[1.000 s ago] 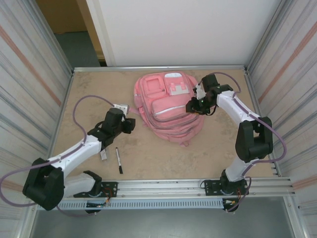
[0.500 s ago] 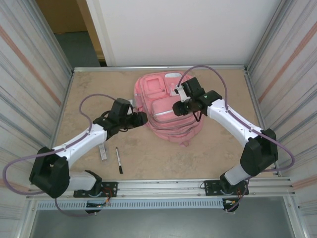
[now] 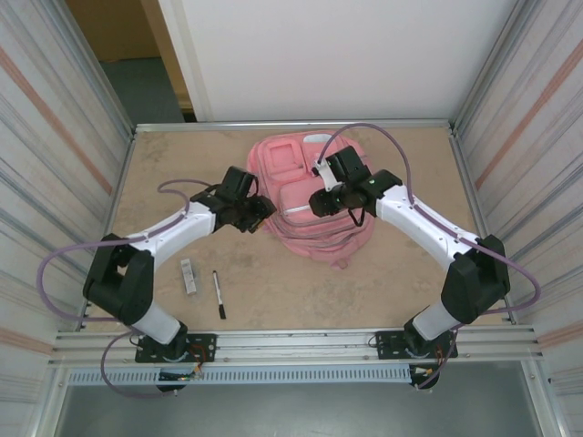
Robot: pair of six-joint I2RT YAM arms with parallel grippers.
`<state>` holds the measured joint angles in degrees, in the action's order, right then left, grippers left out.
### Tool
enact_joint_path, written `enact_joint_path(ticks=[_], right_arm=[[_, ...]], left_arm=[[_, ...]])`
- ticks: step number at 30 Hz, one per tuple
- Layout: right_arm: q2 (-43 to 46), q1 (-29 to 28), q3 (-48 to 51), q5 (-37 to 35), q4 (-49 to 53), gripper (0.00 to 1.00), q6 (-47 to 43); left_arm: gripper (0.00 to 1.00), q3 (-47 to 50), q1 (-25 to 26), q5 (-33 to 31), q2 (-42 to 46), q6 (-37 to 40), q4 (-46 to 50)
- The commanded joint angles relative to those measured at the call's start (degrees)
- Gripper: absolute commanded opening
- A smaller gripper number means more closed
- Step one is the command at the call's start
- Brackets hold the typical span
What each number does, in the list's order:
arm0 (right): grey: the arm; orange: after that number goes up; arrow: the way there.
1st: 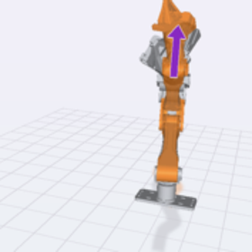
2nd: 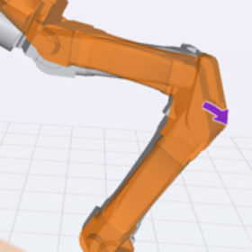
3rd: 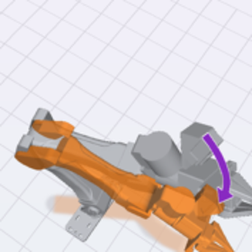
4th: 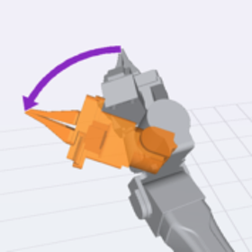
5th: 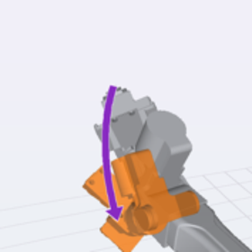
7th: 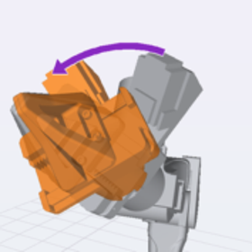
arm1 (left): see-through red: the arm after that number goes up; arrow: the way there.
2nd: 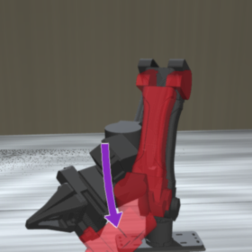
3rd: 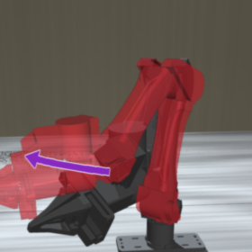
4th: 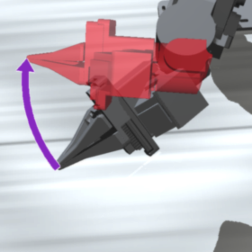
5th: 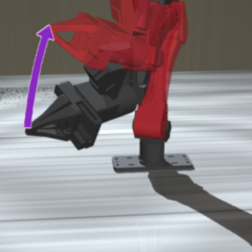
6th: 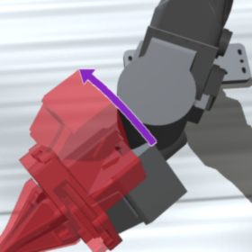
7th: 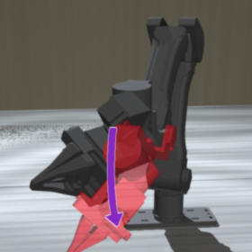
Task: Pack books, pencil case, and school supplies into a backpack
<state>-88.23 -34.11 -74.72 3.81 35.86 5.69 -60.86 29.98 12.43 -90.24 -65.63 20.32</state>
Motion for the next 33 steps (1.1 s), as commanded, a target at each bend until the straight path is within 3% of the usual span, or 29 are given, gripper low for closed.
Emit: enact_joint_path(ticks=[1, 13, 24, 26, 33], right_arm=[[-0.86, -0.08, 0.54, 1.12, 0.02, 0.45, -0.38], [-1.60, -0.08, 1.57, 3.00, -0.93, 0.45, -0.48], [-1.82, 0.01, 2.35, 4.46, -0.96, 0.45, -0.25], [-2.61, 0.01, 1.93, 4.82, -0.35, 0.45, 0.09], [-6.37, 0.09, 0.09, 4.87, 3.14, 0.45, 3.59]], left_arm=[[0.39, -3.55, -0.20, -0.61, -2.54, -6.42, 2.62], [0.37, -11.81, -0.24, -3.66, -13.55, -14.09, 4.95], [0.22, -11.64, 0.07, -6.16, -17.33, -19.17, 7.53], [0.15, -11.61, 0.16, -6.02, -17.54, -19.36, 7.47], [0.13, -10.71, 0.77, -5.92, -16.52, -20.28, 7.64]])
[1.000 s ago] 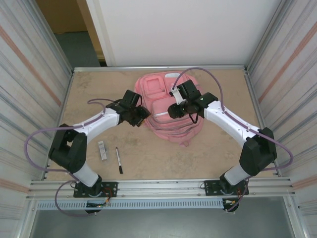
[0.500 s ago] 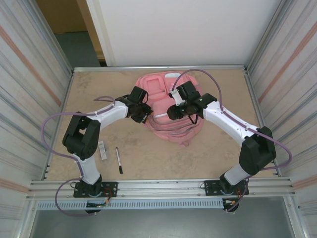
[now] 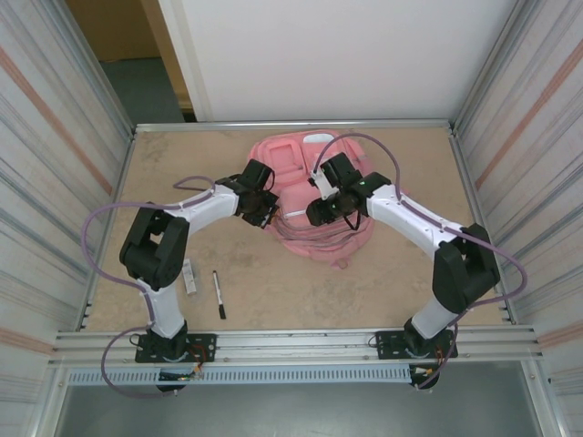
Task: Pack books, pencil case, and school supplies into a backpack
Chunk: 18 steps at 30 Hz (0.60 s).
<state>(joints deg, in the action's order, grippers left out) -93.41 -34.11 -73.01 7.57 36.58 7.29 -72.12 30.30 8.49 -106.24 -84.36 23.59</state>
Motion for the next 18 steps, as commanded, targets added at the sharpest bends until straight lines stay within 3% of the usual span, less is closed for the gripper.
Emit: enact_joint_path(ticks=[1, 5, 8, 11, 15, 18], right_arm=[[-1.24, 0.06, -1.61, 1.21, 2.54, 0.45, 2.11], [-0.92, 0.09, -1.15, 1.48, 1.74, 0.45, 2.38], [-1.01, 0.11, -1.65, 1.13, 2.26, 0.45, 2.30], [-0.68, 0.26, -1.08, 0.95, 1.54, 0.45, 2.55], [-0.74, 0.31, -1.34, 1.66, 1.73, 0.45, 2.99], [-0.33, 0.27, -0.57, 1.91, 1.39, 0.45, 3.04]], left_arm=[[0.16, 0.86, 0.68, -1.88, -0.25, -1.87, 4.29], [0.32, 1.85, 1.24, 0.27, 0.63, -2.39, 2.91], [0.34, 2.87, 2.26, 0.81, 1.51, -3.66, 2.32], [0.31, 3.97, 2.52, 1.26, 1.63, -5.07, 0.40], [0.18, 3.94, 2.46, 1.33, 1.22, -6.58, -1.09], [0.15, 3.47, 2.38, 1.24, 1.72, -6.60, -1.09]])
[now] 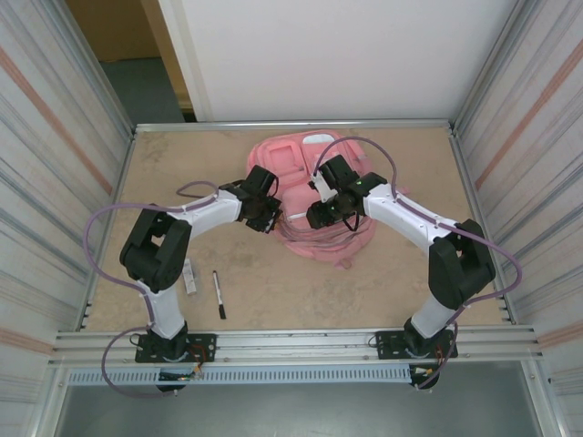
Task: Pack books, pencil case, and school supplies into a backpack
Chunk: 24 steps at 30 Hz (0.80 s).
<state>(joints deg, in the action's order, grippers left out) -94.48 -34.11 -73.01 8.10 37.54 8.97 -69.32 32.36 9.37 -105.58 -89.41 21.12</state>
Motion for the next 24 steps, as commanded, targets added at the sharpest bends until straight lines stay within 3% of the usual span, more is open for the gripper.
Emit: enact_joint_path(ticks=[1, 6, 11, 17, 24], right_arm=[[0.68, 0.27, -0.32, 1.54, 0.59, 0.45, 1.32], [0.24, 0.14, 0.63, 1.26, 0.81, 0.45, 2.31], [-0.04, -0.48, 0.52, 1.41, 0.87, 0.45, 2.59], [-1.78, -1.44, 1.35, -3.02, 2.39, 0.45, 2.21], [-2.75, -1.93, 3.01, -2.94, 2.52, 0.45, 2.20]], left_arm=[[0.15, 0.68, 0.34, 0.30, 1.43, -1.85, 1.38], [0.12, 1.19, 0.34, 1.60, 2.48, -3.15, 0.56], [0.00, 2.20, 0.29, -0.01, 4.13, -3.76, -0.97], [0.00, 1.06, -0.45, -6.38, 6.27, 0.95, 0.37], [0.00, -0.56, -1.29, -10.68, 5.50, 4.78, -1.25]])
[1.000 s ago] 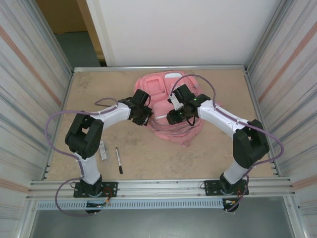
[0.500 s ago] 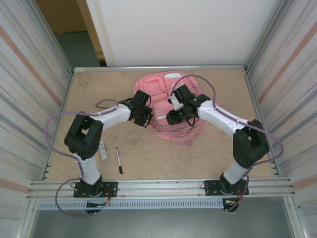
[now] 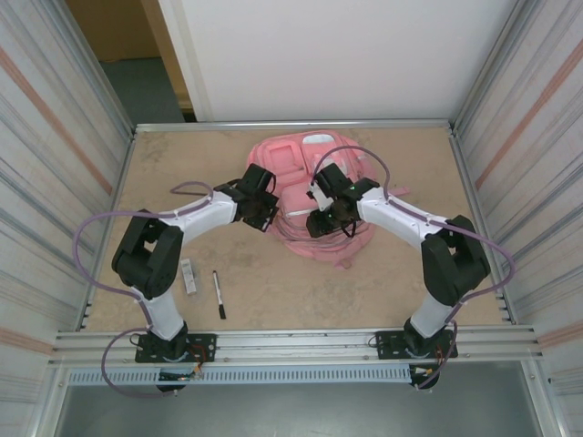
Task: Pack books, pencil case, and school supplies into a backpack
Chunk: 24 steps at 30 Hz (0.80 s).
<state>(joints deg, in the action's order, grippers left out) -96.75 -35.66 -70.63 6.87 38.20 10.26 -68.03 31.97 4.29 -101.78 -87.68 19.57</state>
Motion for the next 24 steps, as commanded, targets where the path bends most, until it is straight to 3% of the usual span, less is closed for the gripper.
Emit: enact_joint_path(ticks=[1, 14, 20, 24], right_arm=[[-0.46, -0.43, 0.80, -1.86, 1.81, 0.45, 0.81], [-2.39, -1.86, 0.15, -1.76, 3.79, 0.45, -1.60], [-1.85, -3.07, -1.98, -1.05, 5.67, 0.45, -2.12], [2.03, -6.06, -4.78, -2.90, 7.62, 0.44, -3.51]], left_arm=[[0.00, -2.24, -0.86, -6.40, 1.48, 3.39, 0.38], [0.00, -7.46, -2.11, -14.51, -1.99, 7.10, 1.43], [0.00, -5.47, -2.18, -13.20, 0.14, 9.13, -2.04], [0.23, -2.54, -2.18, -14.52, 7.21, 12.39, 0.34]])
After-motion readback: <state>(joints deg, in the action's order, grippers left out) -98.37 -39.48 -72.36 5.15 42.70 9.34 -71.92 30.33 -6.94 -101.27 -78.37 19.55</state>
